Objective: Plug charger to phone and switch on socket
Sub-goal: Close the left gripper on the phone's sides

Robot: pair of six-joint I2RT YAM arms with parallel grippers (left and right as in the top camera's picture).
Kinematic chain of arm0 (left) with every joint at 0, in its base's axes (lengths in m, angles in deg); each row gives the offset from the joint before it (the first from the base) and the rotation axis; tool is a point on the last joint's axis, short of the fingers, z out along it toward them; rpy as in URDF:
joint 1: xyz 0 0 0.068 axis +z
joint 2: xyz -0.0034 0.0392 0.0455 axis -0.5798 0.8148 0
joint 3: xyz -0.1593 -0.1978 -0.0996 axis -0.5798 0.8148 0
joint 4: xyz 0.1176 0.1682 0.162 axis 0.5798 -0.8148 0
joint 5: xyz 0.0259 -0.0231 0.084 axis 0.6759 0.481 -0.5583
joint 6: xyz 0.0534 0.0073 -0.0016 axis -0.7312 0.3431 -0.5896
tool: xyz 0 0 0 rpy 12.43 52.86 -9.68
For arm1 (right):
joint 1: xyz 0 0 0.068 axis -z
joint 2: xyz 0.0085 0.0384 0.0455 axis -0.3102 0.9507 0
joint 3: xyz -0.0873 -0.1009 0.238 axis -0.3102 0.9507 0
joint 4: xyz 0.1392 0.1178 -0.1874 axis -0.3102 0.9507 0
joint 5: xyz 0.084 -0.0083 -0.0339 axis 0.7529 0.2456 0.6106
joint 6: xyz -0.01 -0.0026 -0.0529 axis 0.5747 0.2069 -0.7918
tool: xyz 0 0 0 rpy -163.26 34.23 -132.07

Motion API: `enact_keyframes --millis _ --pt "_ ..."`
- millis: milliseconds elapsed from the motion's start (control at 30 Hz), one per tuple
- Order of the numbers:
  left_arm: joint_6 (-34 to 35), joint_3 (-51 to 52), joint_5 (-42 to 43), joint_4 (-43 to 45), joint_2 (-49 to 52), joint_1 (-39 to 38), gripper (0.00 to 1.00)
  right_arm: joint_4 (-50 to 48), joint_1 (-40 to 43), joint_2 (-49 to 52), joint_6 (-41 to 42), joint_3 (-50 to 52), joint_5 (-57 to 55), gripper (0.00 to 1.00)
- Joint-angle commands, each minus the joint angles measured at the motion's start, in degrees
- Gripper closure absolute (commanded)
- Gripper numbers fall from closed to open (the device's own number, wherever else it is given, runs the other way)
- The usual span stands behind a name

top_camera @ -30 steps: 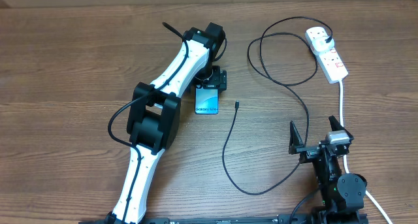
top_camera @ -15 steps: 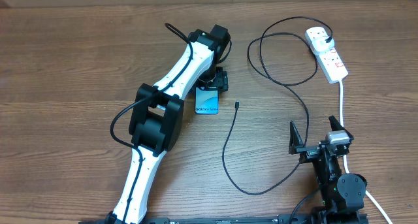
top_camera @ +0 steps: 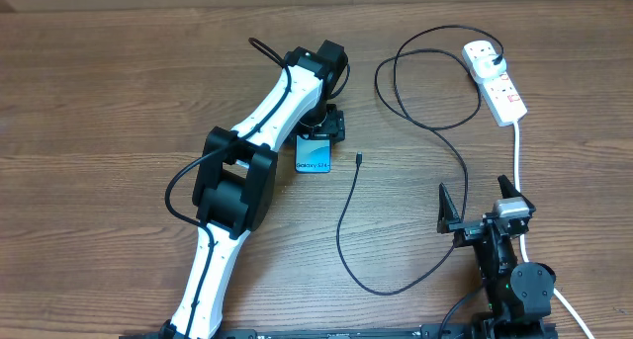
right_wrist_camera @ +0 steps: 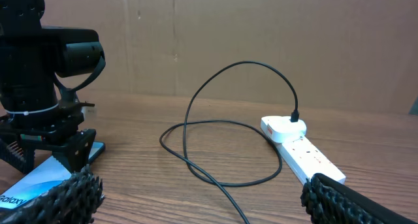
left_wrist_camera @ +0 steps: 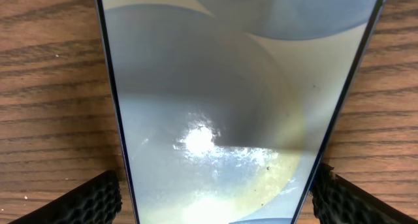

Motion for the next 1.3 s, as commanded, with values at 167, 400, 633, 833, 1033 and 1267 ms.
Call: enact_keyframes --millis 167,400,633,833,1033,1267 --pt "-1.1 2.6 -2.3 -0.7 2.5 -0.6 0.11 -0.2 -0.5 -0.4 0.0 0.6 0.3 0.00" --pt "-1.1 2.6 -2.3 -0.6 2.5 -0.6 0.10 -0.2 -0.5 -0.4 -0.1 0.6 0.3 0.00" --pt "-1.1 2.6 -2.3 -0.4 2.5 -0.6 0.14 -0.2 -0.5 -0.4 0.0 0.6 0.3 0.00" --pt "-1.1 2.6 -2.3 -0.2 2.5 -0.6 0.15 -0.2 -0.5 -0.4 0.0 0.6 0.3 0.00" --pt "-1.8 2.6 -2.4 0.2 2.5 -0.6 0.18 -0.2 -0.5 -0.4 0.0 0.6 0.3 0.00" --pt "-3.1 2.6 -2.3 0.7 2.5 0.2 0.16 -0.2 -0.5 -0.4 0.0 0.6 0.3 0.00"
